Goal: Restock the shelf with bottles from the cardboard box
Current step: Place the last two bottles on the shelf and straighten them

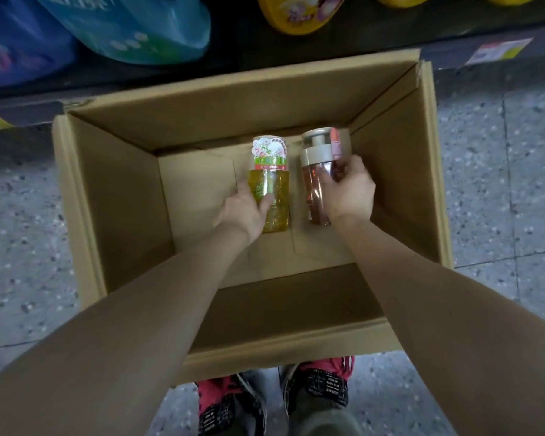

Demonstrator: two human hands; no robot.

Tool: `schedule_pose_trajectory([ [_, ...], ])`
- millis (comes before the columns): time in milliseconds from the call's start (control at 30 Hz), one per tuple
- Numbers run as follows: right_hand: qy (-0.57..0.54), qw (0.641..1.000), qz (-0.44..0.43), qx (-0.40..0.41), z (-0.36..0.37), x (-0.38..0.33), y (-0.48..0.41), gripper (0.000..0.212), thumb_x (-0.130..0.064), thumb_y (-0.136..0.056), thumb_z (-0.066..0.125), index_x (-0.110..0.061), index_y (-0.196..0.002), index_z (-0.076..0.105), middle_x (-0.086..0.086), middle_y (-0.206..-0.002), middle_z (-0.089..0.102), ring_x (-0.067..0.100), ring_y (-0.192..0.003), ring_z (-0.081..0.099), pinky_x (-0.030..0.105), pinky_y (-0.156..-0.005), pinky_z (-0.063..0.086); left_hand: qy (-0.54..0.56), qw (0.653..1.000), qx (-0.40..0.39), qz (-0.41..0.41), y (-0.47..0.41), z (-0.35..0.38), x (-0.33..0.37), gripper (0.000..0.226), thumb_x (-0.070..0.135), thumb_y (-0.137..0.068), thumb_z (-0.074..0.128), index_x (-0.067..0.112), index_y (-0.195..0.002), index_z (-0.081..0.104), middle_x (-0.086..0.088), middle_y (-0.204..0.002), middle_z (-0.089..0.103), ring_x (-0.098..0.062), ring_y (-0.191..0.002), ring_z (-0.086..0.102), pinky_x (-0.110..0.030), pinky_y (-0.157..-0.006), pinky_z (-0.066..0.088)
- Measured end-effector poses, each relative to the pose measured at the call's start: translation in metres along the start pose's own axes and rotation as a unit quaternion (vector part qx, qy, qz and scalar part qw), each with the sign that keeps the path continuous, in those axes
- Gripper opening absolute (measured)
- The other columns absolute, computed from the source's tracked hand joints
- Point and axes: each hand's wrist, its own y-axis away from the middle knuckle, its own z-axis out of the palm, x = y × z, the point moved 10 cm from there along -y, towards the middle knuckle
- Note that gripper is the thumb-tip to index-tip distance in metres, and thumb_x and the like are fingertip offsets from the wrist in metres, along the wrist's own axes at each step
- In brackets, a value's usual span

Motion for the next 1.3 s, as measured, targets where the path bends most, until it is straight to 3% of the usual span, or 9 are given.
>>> schedule_pose_trajectory([
  [100,-0.023,1.0,0.012,-0.002,0.001,0.002,-0.005,0.037,-0.033,-0.094,0.073,-0.018,-0.125,0.062,0.008,-0.127,0.057,0.025,-0.11,0.061,0.041,-0.097,0.052,0.06,0.998,-0.006,-0.002,-0.007,0.003,-0.001,0.068,0.053,-0.1,0.057,0.011,-0.149,0.037,-0.013,-0.137,0.062,-0.036,-0.124,0.061,-0.041,-0.097,0.049],
  [167,-0.001,0.997,0.056,-0.045,0.013,0.01,-0.008,0.069,-0.049,-0.082,0.082,-0.017,-0.136,0.052,0.008,-0.136,0.052,0.028,-0.126,0.053,0.044,-0.107,0.047,0.11,0.994,-0.011,-0.013,-0.013,0.003,-0.004,0.073,0.05,-0.096,0.065,0.012,-0.151,0.035,-0.009,-0.141,0.06,-0.033,-0.126,0.06,-0.038,-0.101,0.048],
  [233,-0.006,0.984,0.135,-0.115,0.031,0.023,-0.007,0.089,-0.061,-0.072,0.087,-0.013,-0.137,0.05,0.009,-0.139,0.057,0.028,-0.125,0.056,0.045,-0.106,0.05,0.163,0.986,-0.017,-0.022,-0.018,0.003,-0.005,0.078,0.048,-0.092,0.072,0.013,-0.152,0.035,-0.006,-0.142,0.06,-0.028,-0.126,0.061,-0.035,-0.102,0.049],
  [333,-0.101,0.961,0.165,-0.197,0.059,0.022,-0.002,0.073,-0.053,-0.075,0.088,-0.014,-0.128,0.057,0.006,-0.121,0.071,0.023,-0.102,0.07,0.044,-0.096,0.058,0.192,0.98,-0.028,-0.032,-0.024,0.004,-0.004,0.08,0.048,-0.087,0.079,0.014,-0.149,0.04,-0.004,-0.135,0.062,-0.023,-0.12,0.061,-0.031,-0.096,0.048],
  [467,-0.129,0.947,0.176,-0.234,0.072,0.022,-0.001,0.075,-0.048,-0.07,0.092,-0.018,-0.132,0.061,0.004,-0.113,0.074,0.024,-0.098,0.073,0.046,-0.094,0.059,0.204,0.976,-0.046,-0.059,-0.03,0.001,-0.009,0.075,0.045,-0.079,0.088,0.016,-0.138,0.052,0.001,-0.12,0.064,-0.017,-0.102,0.061,-0.03,-0.085,0.05],
  [700,-0.144,0.964,0.106,-0.194,0.047,0.002,0.021,0.086,-0.033,-0.063,0.099,-0.022,-0.124,0.041,-0.003,-0.12,0.062,0.022,-0.117,0.063,0.045,-0.103,0.054,0.227,0.972,-0.014,-0.06,0.005,-0.017,-0.013,0.083,0.032,-0.075,0.092,0.018,-0.142,0.045,0.005,-0.114,0.057,-0.016,-0.104,0.058,-0.028,-0.083,0.046],
  [900,-0.207,0.946,0.039,-0.247,-0.02,-0.059,0.075,0.089,-0.031,-0.074,0.094,-0.024,-0.139,0.034,-0.008,-0.125,0.06,0.009,-0.113,0.063,0.029,-0.094,0.052,0.243,0.97,-0.008,-0.018,0.084,-0.077,0.002,0.098,0.033,-0.071,0.094,0.021,-0.148,0.035,0.009,-0.122,0.056,-0.015,-0.115,0.058,-0.037,-0.099,0.051],
  [1100,-0.234,0.901,0.017,-0.364,-0.129,-0.143,0.139,0.058,-0.012,-0.08,0.087,-0.03,-0.123,0.051,-0.002,-0.118,0.072,0.015,-0.108,0.071,0.042,-0.102,0.055,0.275,0.961,0.005,0.011,0.19,-0.172,0.053,0.098,0.035,-0.066,0.097,0.027,-0.143,0.036,0.014,-0.12,0.062,-0.012,-0.117,0.062,-0.046,-0.106,0.053],
  [1300,-0.286,0.888,-0.008,-0.36,-0.263,-0.227,0.197,0.07,-0.015,-0.061,0.085,-0.016,-0.128,0.062,0.008,-0.114,0.078,0.029,-0.109,0.074,0.046,-0.096,0.057,0.256,0.96,0.086,0.075,0.317,-0.292,0.135,0.092,0.048,-0.056,0.097,0.041,-0.128,0.041,0.014,-0.125,0.063,-0.01,-0.118,0.061,-0.042,-0.105,0.053],
])
